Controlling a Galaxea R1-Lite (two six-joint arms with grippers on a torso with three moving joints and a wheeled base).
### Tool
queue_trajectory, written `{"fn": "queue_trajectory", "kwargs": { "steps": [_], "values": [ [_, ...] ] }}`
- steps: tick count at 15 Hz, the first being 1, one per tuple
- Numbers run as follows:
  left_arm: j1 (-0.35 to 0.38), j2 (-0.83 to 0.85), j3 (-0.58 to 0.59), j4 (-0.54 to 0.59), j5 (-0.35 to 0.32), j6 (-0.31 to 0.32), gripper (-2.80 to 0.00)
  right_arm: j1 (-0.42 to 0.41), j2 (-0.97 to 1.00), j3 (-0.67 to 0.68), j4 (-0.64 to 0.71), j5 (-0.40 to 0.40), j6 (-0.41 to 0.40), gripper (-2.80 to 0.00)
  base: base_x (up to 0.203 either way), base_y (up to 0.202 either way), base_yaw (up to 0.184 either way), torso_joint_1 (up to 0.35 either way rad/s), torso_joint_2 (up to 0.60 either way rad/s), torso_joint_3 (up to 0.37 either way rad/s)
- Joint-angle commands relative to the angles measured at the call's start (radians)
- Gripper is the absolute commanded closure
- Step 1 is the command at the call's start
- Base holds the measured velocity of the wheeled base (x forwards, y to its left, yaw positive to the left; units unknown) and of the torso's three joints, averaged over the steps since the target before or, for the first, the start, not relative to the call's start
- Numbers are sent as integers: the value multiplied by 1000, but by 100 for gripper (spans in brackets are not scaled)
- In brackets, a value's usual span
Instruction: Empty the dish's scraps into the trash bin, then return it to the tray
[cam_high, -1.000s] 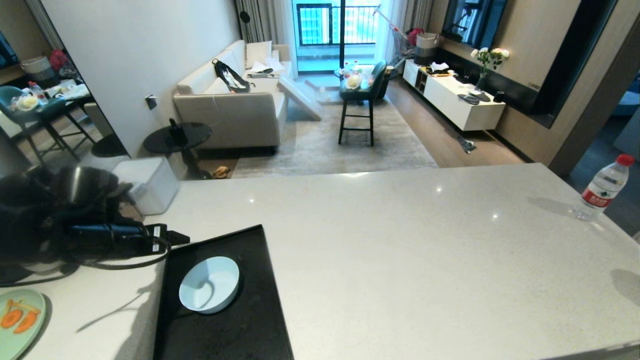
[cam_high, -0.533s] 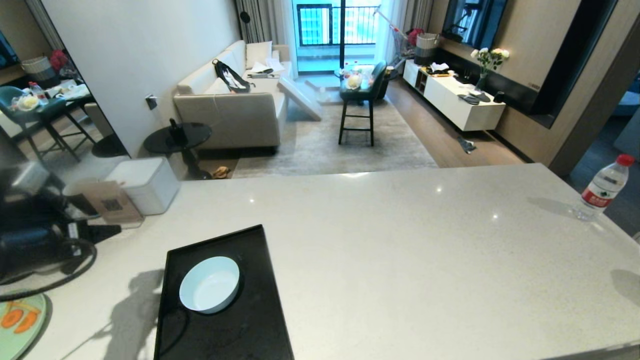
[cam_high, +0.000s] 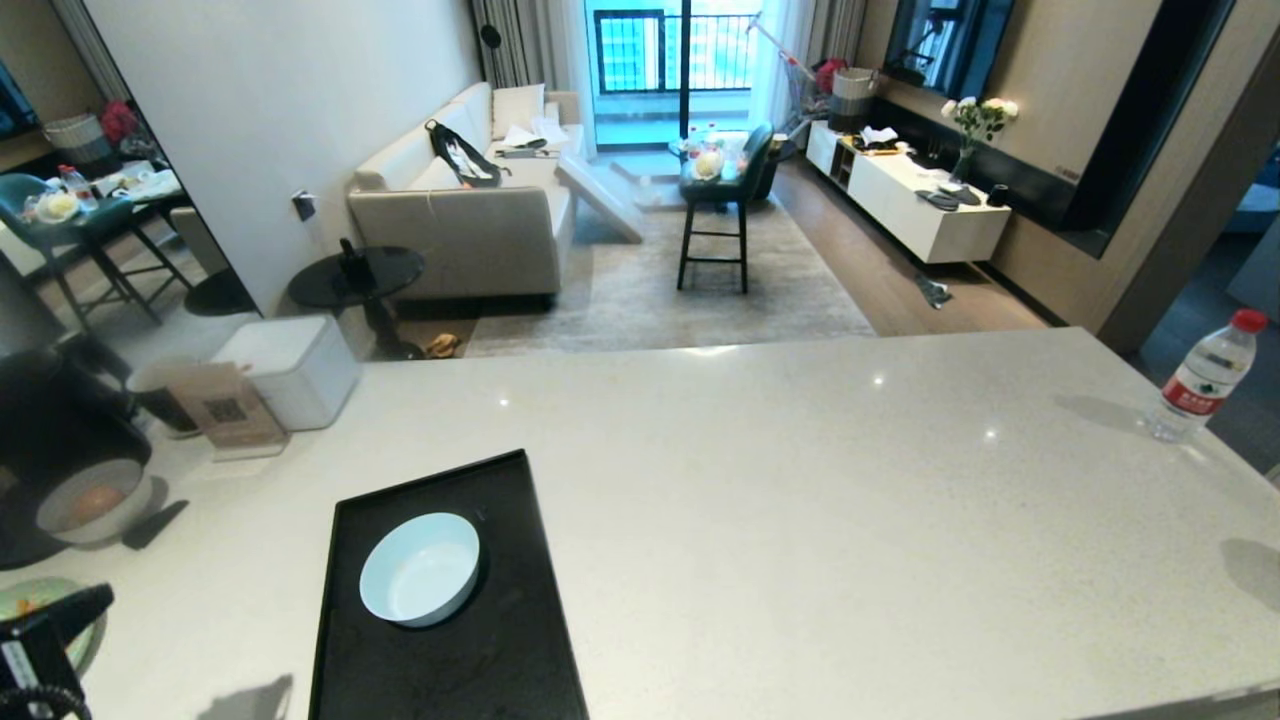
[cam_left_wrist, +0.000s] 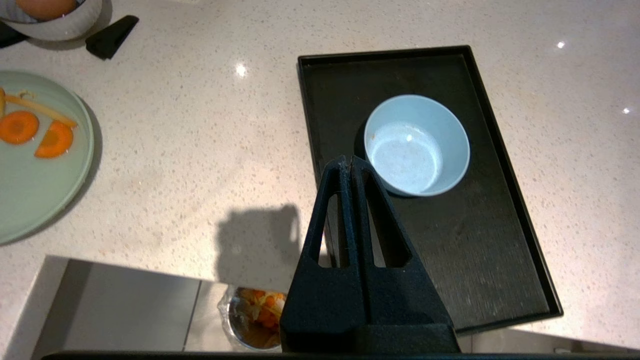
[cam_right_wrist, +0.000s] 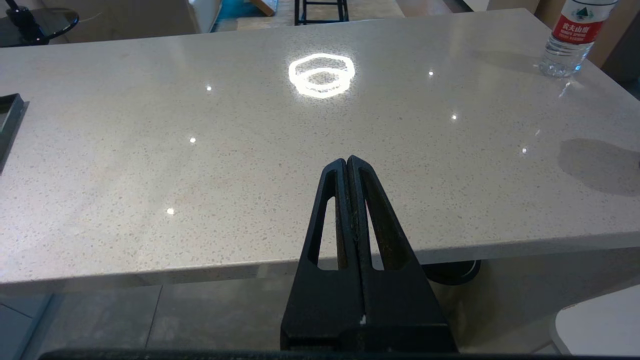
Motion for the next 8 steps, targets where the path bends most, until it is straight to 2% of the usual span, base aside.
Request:
{"fn": "queue_trajectory", "kwargs": {
  "steps": [1,3,4,8],
  "values": [
    [-4,-152,83,-1,-2,-4,0,0,0,1,0,1,0,0,0,0,0,0,0,0],
    [-9,-195,125,-3,-2,-2,0,0,0,0,0,0,0,0,0,0,0,0,0,0],
    [-39,-220,135,-2,-1,-3,0,0,0,-1,0,-1,0,0,0,0,0,0,0,0],
    [-261,-439,252,4,14,-23,0,0,0,0,0,1,0,0,0,0,0,0,0,0]
  ]
}}
